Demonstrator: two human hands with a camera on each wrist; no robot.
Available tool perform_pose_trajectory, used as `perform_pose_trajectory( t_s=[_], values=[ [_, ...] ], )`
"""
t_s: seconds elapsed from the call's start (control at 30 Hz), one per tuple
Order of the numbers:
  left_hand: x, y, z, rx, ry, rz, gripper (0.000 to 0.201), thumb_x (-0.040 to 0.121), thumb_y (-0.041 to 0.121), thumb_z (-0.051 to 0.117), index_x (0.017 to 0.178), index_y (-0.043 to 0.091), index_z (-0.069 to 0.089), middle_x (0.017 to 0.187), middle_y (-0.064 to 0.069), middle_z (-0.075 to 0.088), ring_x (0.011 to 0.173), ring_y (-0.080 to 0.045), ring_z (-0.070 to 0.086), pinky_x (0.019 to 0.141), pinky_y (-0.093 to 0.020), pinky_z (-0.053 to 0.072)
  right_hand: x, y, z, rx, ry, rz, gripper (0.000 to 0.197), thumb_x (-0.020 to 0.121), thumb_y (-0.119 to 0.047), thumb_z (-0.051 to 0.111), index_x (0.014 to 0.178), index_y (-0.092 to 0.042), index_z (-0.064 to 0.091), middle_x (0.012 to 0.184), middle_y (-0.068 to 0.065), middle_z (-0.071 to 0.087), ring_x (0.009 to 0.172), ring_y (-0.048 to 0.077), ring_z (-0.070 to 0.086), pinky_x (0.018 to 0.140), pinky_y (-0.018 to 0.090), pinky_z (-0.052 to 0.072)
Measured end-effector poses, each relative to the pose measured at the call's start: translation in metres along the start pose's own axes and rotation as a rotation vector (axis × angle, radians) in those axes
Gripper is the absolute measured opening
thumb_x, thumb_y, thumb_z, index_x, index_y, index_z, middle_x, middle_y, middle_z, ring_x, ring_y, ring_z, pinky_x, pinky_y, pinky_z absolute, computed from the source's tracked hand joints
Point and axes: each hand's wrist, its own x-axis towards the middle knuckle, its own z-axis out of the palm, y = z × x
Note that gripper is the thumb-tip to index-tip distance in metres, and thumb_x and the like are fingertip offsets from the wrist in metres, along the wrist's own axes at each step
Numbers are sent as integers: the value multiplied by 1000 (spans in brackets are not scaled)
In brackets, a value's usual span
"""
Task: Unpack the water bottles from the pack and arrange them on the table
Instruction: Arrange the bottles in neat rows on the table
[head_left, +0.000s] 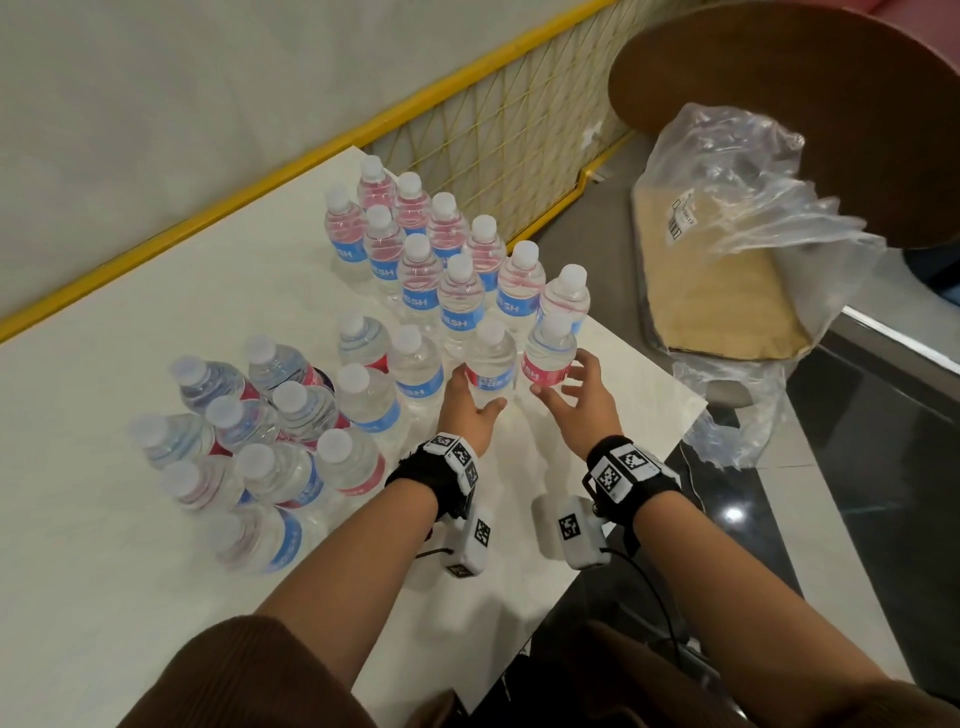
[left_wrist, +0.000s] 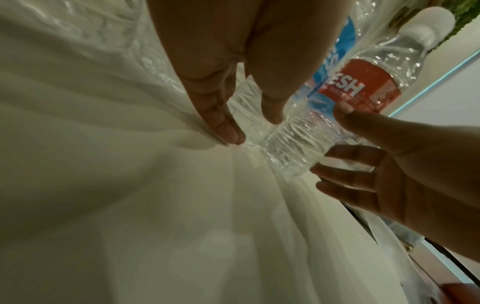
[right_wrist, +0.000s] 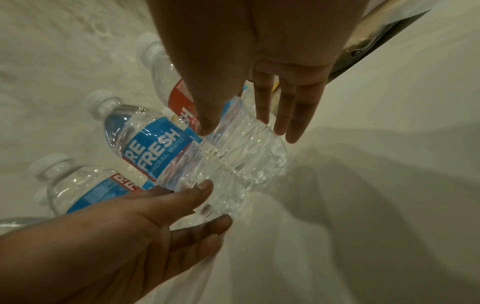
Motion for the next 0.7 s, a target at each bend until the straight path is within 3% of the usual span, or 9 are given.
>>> perform_pose_trajectory(
  t_s=[0.13,0.27,0.37,0.47,0.57,0.63,0.7],
  values=[
    [0,0,-5,55,-2,-19,74,88,24,62,148,16,18,150,-3,37,133,-26,44,112,-41,35,-3,4,-1,-32,-52,-10,66,84,-32,68,138,-21,31,134,2,51,114,21,54,89,28,42],
    [-3,10,-5,14,95,-9,79,79,41,70,140,14,28,140,-4,49,127,-25,50,103,-34,41,-7,6,0,-30,-60,-17,64,86,-30,66,138,-22,30,136,2,50,115,21,53,90,28,41],
    [-2,12,-7,2,85,26,70,80,38,70,134,12,34,136,-5,51,124,-25,51,99,-31,41,-9,7,-2,-39,-67,-16,64,88,-29,64,140,-22,29,138,3,49,118,22,53,93,29,42],
    [3,9,-12,19,-20,82,69,81,37,70,137,14,35,139,-5,46,128,-23,45,107,-37,39,-11,9,-6,-48,-77,-15,64,90,-27,61,143,-24,26,140,2,47,122,22,51,95,29,41],
    [4,12,-17,132,-100,138,69,84,31,67,141,15,32,145,-7,34,134,-22,38,108,-31,34,-13,12,-8,-43,-88,-46,64,92,-26,58,145,-28,23,143,-1,43,127,20,46,101,31,40],
    [3,15,-20,100,-125,164,74,84,24,68,144,17,26,147,-3,34,134,-21,39,109,-35,38,-13,13,-5,-43,-71,-87,67,89,-29,62,144,-31,24,143,-2,39,129,18,42,104,37,40],
    [1,20,-21,9,-144,181,83,81,13,69,147,23,20,148,2,36,134,-18,41,107,-40,42,-12,9,-1,-8,-35,-84,78,79,-36,73,141,-31,26,142,-4,37,124,17,44,101,40,44]
  ],
)
